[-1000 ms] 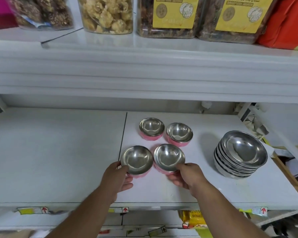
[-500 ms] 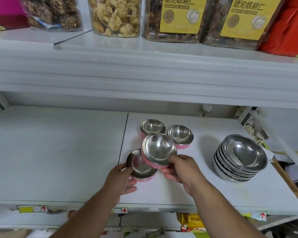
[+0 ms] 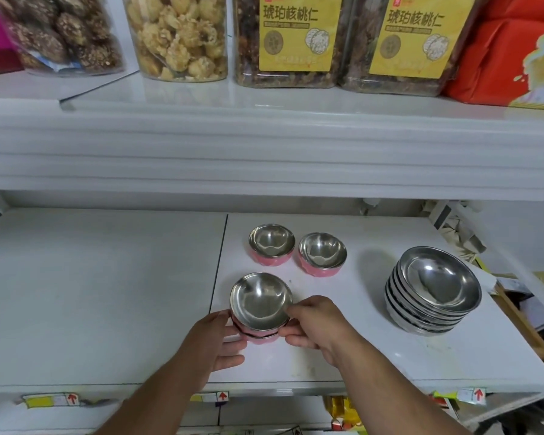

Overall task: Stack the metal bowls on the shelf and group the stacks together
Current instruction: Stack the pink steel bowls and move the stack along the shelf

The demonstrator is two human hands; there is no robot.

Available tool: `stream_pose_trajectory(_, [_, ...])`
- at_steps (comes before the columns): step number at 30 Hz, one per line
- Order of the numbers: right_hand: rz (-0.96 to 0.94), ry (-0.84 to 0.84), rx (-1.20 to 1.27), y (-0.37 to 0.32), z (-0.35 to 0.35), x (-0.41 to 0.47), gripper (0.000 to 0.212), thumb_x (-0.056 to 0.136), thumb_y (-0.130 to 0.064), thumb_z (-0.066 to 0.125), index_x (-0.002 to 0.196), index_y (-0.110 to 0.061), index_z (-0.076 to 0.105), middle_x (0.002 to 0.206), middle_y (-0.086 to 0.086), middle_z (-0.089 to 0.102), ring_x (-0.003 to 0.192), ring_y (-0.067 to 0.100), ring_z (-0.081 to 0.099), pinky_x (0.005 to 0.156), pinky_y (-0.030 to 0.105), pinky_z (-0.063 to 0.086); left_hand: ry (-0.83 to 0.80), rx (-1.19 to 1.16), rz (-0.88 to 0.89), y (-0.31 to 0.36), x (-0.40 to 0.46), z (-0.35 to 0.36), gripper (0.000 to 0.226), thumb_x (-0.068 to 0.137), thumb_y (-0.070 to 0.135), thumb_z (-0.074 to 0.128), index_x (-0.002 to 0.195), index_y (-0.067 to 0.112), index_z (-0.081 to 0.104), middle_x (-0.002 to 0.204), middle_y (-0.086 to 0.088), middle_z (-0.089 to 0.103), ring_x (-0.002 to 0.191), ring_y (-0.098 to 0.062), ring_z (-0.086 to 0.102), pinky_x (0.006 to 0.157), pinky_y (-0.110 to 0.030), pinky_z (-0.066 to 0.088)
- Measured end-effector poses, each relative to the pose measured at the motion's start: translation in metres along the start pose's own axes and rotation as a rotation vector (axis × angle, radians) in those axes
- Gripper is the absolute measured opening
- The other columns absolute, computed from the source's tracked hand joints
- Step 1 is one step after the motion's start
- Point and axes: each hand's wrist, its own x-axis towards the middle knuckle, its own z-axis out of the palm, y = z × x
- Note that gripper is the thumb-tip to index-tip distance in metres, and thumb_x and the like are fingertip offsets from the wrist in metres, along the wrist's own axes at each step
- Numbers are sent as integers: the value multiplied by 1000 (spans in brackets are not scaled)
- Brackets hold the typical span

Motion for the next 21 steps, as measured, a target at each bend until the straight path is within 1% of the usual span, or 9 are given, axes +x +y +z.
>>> stream_pose_trajectory(2, [0,13,9,0,-6,1,19,97,-15,63,106,1,66,95,26,78,70,20,81,66,31,65,32,40,-7,5,2,-5,34,99,39,52,127,20,57,117,-9,69,95,-29,75,70,-42,63])
stream_pose_trajectory(5, [-12,88,65,-2,-20,9,15,100,-18,61,103,-3,63,89,19,72,68,20,80,66,32,66,148,70,38,22,10,-12,29,101,33,53,121,14,58,113,-10,67,92,-28,71,66,-37,59])
stream_pose_trajectory(8, [-29,178,113,-8,-32,25,15,101,-20,62,99,-6,62,88,18,71,69,22,77,73,37,68,239,47,125,49,25,-15,22,101,26,53,112,10,61,102,-12,66,81,-26,67,72,-39,58])
stream_pose_trajectory(11, [-46,227,139,-16,-42,43,12,99,-18,61,95,-7,62,82,17,71,64,23,73,77,41,67,208,68,182,78,43,-6,17,99,23,56,108,10,62,100,-11,62,81,-25,65,76,-41,58])
stream_pose_trajectory(13, [-46,267,137,-19,-48,56,12,97,-16,62,91,-6,62,72,15,70,64,27,70,86,49,65,170,113,201,95,55,7,22,98,23,57,114,7,61,99,-9,60,84,-25,65,74,-39,58])
stream_pose_trajectory(15, [-35,297,141,-19,-51,68,13,94,-14,62,88,-3,62,67,15,68,67,32,68,90,55,62,139,139,195,107,67,21,23,98,23,58,115,7,58,95,-8,60,84,-23,65,71,-35,57])
stream_pose_trajectory(17, [-28,314,151,-19,-52,78,13,91,-11,61,85,0,65,67,17,70,67,34,67,88,57,60,118,151,180,112,82,33,22,97,23,59,113,7,57,91,-7,59,82,-21,64,75,-37,58])
stream_pose_trajectory(19, [-22,313,165,-18,-53,87,18,88,-12,60,87,3,70,72,19,77,65,35,69,85,58,61,108,162,162,112,100,42,26,95,24,63,112,8,55,90,-7,58,84,-22,65,81,-41,59])
stream_pose_trajectory(21, [-7,298,184,-17,-55,96,24,92,-16,58,95,4,72,81,22,81,72,41,77,83,57,62,104,146,139,111,116,47,31,93,26,66,114,7,54,90,-9,59,83,-25,67,77,-40,61])
